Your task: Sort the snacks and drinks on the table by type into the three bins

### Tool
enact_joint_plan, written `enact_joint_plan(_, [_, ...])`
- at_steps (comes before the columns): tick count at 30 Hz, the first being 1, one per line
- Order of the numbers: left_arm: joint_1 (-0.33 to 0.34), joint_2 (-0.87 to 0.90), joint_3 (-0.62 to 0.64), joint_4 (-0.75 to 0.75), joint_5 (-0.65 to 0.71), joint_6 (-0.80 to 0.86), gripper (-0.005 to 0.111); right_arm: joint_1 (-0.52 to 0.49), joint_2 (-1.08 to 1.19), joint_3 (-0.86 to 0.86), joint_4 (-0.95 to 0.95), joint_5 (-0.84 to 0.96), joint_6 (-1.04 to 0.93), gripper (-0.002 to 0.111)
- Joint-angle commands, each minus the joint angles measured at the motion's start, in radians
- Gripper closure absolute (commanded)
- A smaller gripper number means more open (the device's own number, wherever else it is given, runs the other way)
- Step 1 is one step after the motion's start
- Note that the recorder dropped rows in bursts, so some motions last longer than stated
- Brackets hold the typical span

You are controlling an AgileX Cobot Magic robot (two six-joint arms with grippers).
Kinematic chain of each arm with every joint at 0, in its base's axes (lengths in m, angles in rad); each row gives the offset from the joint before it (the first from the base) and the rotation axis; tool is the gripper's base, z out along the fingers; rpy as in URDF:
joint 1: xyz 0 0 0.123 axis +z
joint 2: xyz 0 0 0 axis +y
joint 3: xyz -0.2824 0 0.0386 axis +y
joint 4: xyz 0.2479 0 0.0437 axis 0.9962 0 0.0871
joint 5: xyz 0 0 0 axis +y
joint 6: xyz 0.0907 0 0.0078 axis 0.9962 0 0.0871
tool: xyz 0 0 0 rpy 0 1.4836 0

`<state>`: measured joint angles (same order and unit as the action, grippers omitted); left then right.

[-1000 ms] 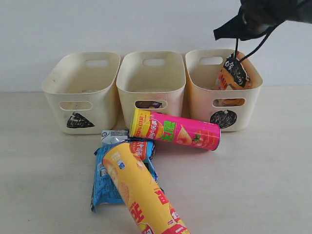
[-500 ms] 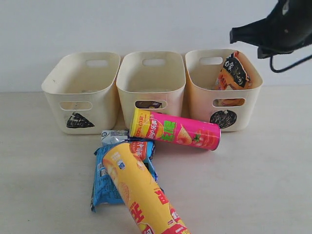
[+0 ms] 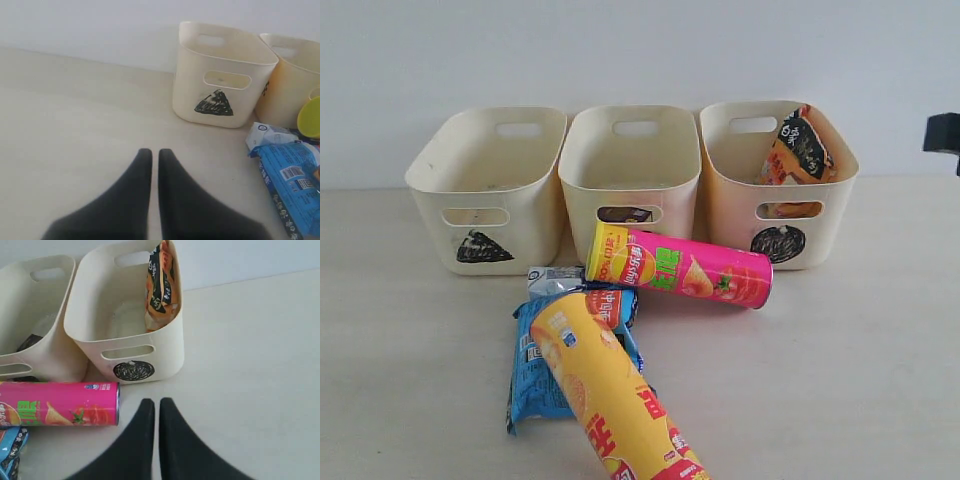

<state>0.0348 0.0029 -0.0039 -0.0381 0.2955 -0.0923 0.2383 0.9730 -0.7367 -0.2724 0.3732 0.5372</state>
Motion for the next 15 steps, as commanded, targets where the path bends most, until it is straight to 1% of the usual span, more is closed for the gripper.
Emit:
enact_joint_plan(1, [0.001, -0.003, 0.004, 0.002, 0.001, 0.006, 0.102, -0.009, -0.149, 0.076, -0.005, -0.018, 0.003, 0.108])
enact_joint_plan(3, [0.001, -0.003, 0.004, 0.002, 0.001, 0.006, 0.102, -0.009, -0.215, 0.111, -0.005, -0.037, 0.003, 0.108])
enact_joint_plan(7, [0.001, -0.003, 0.004, 0.002, 0.001, 0.006, 0.102, -0.009, -0.324, 0.192, -0.005, -0.147, 0.003, 0.108])
enact_joint_plan(15, [0.001, -0.003, 0.004, 0.002, 0.001, 0.006, 0.102, -0.009, -0.419, 0.359, -0.005, -0.358, -0.021, 0.108])
